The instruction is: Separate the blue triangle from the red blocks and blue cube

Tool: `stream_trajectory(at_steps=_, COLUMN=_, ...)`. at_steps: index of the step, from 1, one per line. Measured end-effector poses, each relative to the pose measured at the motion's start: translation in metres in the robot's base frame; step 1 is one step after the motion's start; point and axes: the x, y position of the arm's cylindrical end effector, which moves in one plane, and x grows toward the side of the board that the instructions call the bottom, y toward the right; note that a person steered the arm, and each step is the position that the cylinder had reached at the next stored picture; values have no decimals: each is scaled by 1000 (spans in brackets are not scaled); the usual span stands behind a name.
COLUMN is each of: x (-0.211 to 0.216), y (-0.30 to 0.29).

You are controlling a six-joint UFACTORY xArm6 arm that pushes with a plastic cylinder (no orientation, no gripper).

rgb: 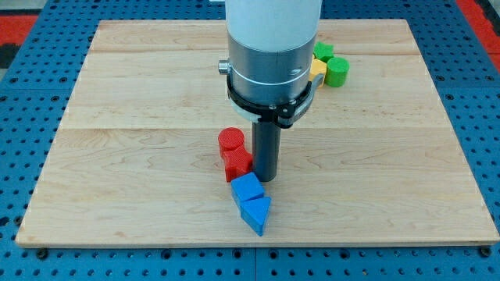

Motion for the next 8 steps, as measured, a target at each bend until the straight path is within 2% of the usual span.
stream_trajectory(at_steps=2, x=-4, y=9)
stream_trajectory(at_steps=3, x=35, y=58)
stream_trajectory(at_steps=4, x=93, y=72)
stream_trajectory(at_steps=6, x=94, y=61)
stream_trajectory(at_steps=8, x=93, y=2)
